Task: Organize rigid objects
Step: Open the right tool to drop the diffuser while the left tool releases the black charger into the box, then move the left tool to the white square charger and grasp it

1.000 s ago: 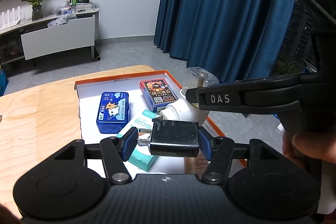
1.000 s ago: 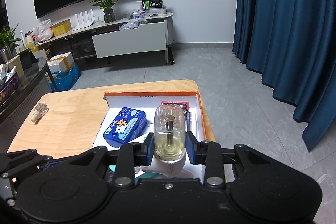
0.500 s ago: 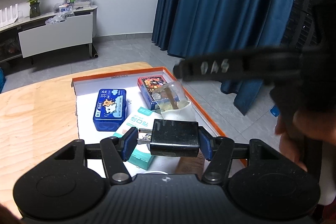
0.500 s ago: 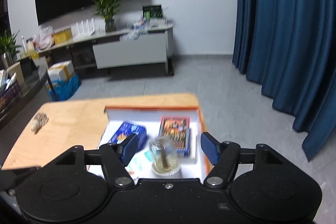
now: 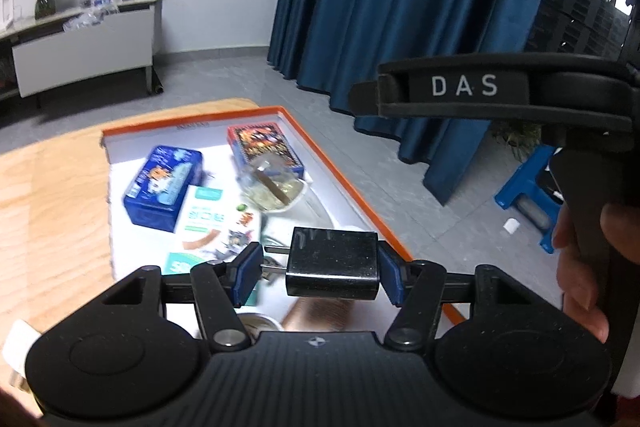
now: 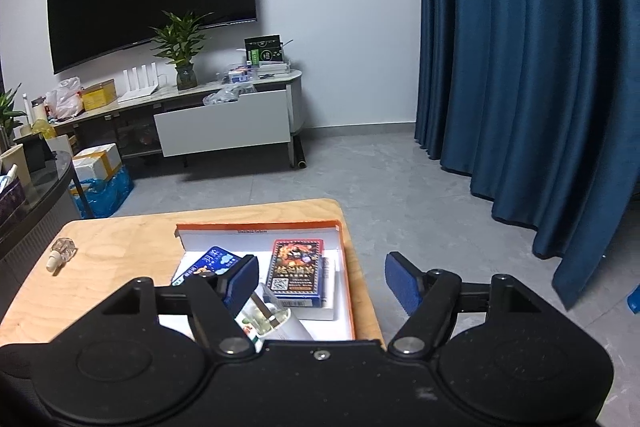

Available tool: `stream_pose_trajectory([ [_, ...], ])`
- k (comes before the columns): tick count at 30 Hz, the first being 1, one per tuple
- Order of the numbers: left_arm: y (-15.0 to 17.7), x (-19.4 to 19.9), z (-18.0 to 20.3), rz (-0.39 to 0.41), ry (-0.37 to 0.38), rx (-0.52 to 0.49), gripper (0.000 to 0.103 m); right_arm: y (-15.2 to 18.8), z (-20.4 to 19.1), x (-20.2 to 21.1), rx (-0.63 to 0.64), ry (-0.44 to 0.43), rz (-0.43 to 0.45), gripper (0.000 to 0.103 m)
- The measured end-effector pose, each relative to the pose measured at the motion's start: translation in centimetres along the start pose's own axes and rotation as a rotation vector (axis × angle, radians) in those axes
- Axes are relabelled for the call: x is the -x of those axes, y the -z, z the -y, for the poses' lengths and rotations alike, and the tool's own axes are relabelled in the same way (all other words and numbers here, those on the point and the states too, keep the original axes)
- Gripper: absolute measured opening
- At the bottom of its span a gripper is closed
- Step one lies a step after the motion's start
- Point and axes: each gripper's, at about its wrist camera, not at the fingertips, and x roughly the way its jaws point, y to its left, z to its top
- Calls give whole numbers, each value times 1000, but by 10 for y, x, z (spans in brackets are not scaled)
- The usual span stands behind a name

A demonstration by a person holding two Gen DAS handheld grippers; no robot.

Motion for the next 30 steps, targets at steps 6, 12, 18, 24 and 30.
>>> stream_pose_trajectory([
  [6, 6, -3, 14, -29, 21, -26, 62, 1, 2, 10, -10, 16, 3, 85],
  [12, 5, 4, 18, -20, -28, -43, 74, 1, -3, 17, 17, 25, 4, 88],
  [18, 4, 22, 10, 19, -90, -25, 82, 1, -17, 23, 33, 7, 12, 90],
  [24, 12, 42, -11, 41, -156, 14, 85, 5, -40, 25, 39, -39, 0, 94],
  [30, 35, 65, -54, 70, -242, 16, 90, 11, -70, 25, 91, -90, -16, 96],
])
